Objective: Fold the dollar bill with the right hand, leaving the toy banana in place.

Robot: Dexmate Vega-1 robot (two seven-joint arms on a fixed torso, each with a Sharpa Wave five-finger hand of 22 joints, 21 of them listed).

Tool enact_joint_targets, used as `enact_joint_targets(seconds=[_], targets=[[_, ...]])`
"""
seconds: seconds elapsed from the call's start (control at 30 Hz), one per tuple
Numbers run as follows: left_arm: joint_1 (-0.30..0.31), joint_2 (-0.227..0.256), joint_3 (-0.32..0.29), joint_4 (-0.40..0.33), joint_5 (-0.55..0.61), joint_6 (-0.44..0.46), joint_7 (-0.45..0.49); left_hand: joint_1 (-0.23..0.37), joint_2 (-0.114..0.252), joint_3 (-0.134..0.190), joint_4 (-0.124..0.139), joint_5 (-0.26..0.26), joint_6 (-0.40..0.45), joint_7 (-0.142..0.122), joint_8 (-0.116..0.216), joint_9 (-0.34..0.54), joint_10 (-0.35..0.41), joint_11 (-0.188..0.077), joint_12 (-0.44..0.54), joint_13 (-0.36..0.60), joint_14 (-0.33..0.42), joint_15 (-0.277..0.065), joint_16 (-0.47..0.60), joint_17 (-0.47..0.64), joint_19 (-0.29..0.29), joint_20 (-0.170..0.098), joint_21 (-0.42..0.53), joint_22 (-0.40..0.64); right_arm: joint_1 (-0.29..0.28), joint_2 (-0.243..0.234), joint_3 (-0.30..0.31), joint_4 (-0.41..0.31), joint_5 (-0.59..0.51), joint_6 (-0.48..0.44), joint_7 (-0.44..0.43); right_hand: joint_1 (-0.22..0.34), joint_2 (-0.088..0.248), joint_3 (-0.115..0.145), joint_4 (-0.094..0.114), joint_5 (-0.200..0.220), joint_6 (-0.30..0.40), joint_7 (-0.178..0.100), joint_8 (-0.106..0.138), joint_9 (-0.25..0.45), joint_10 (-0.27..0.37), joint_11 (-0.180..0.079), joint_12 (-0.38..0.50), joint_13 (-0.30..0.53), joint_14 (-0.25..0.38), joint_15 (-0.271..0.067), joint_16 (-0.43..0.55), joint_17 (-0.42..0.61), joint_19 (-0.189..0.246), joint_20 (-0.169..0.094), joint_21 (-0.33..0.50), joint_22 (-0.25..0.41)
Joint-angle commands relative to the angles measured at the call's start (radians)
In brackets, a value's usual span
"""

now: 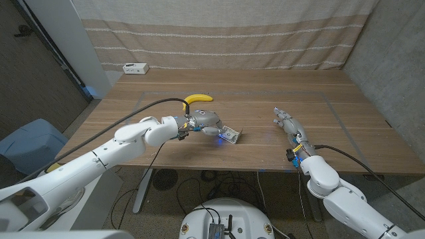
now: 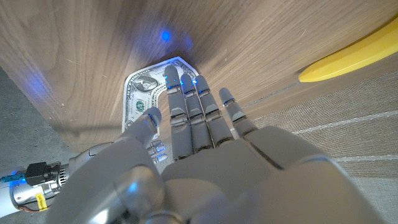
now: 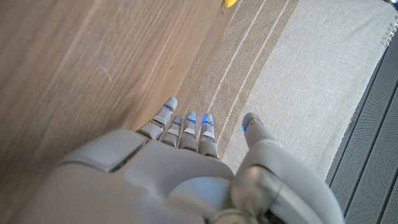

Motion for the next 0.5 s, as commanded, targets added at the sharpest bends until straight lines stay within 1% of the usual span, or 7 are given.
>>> enact_joint_targets(seconds=[0.03, 0.07, 0.23, 0.27, 0.33, 0.37, 0.5], targets=[[-0.006, -0.004, 0.014, -0.002, 0.022, 0.027, -0.026, -0.004, -0.008, 0.002, 0.005, 0.001, 0.005, 0.001, -0.002, -0.001, 0.007, 0.002, -0.003, 0.001, 0.005, -0.002, -0.002, -0.001, 0.008, -0.005, 0.006, 0.002, -0.016, -0.026, 0.005, -0.036, 0.000, -0.045, 0.000, 0.010, -0.006, 0.001, 0.004, 0.001, 0.017, 0.005, 0.001, 0.005, 0.018, 0.005, 0.004, 0.005, 0.013, 0.004, 0.011, 0.004, 0.013, 0.002, -0.004, 0.006], [-0.007, -0.005, 0.016, -0.001, 0.022, 0.028, -0.028, -0.006, -0.009, 0.004, 0.006, 0.001, -0.004, 0.003, -0.008, -0.002, 0.002, 0.005, -0.008, -0.001, 0.000, -0.003, -0.007, -0.005, 0.008, -0.005, 0.007, 0.003, -0.017, -0.029, 0.005, -0.040, 0.001, -0.050, 0.001, 0.010, -0.006, 0.001, 0.005, 0.001, 0.020, 0.007, 0.001, 0.005, 0.020, 0.006, 0.004, 0.005, 0.015, 0.004, 0.012, 0.004, 0.014, 0.002, -0.004, 0.006], [-0.010, -0.010, 0.021, 0.010, 0.026, 0.012, -0.009, -0.014, -0.012, 0.011, 0.008, 0.000, -0.030, -0.001, -0.028, -0.005, -0.029, -0.001, -0.030, -0.008, -0.033, -0.001, -0.031, -0.016, -0.002, 0.000, 0.006, 0.003, -0.023, -0.037, 0.007, -0.050, 0.001, -0.059, 0.002, 0.010, -0.007, 0.001, 0.005, 0.001, 0.031, 0.015, 0.004, 0.005, 0.025, 0.008, 0.005, 0.005, 0.020, 0.006, 0.014, 0.004, 0.019, 0.003, -0.005, 0.006], [-0.011, -0.011, 0.022, 0.012, 0.028, 0.009, -0.004, -0.016, -0.012, 0.013, 0.009, 0.000, -0.045, -0.004, -0.038, -0.006, -0.043, -0.007, -0.039, -0.010, -0.045, -0.001, -0.039, -0.019, -0.007, 0.002, 0.005, 0.003, -0.024, -0.038, 0.007, -0.049, -0.001, -0.056, 0.002, 0.010, -0.007, 0.001, 0.005, 0.001, 0.031, 0.014, 0.004, 0.005, 0.026, 0.008, 0.005, 0.005, 0.020, 0.007, 0.014, 0.004, 0.020, 0.004, -0.005, 0.006], [-0.013, -0.014, 0.023, 0.017, 0.032, -0.001, 0.013, -0.017, -0.013, 0.015, 0.008, 0.000, -0.048, -0.001, -0.041, -0.006, -0.046, -0.007, -0.042, -0.012, -0.052, -0.005, -0.045, -0.021, -0.013, 0.003, 0.004, 0.003, -0.027, -0.037, 0.009, -0.050, -0.001, -0.053, 0.000, 0.010, -0.007, 0.001, 0.005, 0.001, 0.032, 0.015, 0.004, 0.004, 0.026, 0.009, 0.005, 0.005, 0.020, 0.007, 0.014, 0.004, 0.020, 0.004, -0.005, 0.006], [-0.014, -0.015, 0.024, 0.019, 0.029, -0.006, 0.015, -0.018, -0.013, 0.017, 0.007, 0.000, -0.059, -0.006, -0.048, -0.007, -0.056, -0.009, -0.048, -0.013, -0.061, -0.008, -0.050, -0.023, -0.013, 0.003, 0.004, 0.003, -0.028, -0.037, 0.010, -0.051, 0.000, -0.054, -0.001, 0.010, -0.007, 0.001, 0.005, 0.001, 0.033, 0.015, 0.005, 0.004, 0.027, 0.009, 0.005, 0.005, 0.020, 0.007, 0.014, 0.004, 0.021, 0.005, -0.005, 0.006], [-0.022, -0.023, 0.030, 0.024, 0.025, -0.009, 0.001, -0.022, -0.015, 0.017, 0.009, -0.001, -0.062, -0.012, -0.051, -0.007, -0.061, -0.010, -0.053, -0.014, -0.064, -0.009, -0.054, -0.024, -0.017, 0.002, 0.003, 0.003, -0.032, -0.037, 0.013, -0.050, 0.002, -0.050, -0.001, 0.011, -0.008, 0.001, 0.005, 0.001, 0.036, 0.015, 0.005, 0.004, 0.028, 0.010, 0.005, 0.005, 0.020, 0.007, 0.013, 0.004, 0.021, 0.006, -0.006, 0.006]])
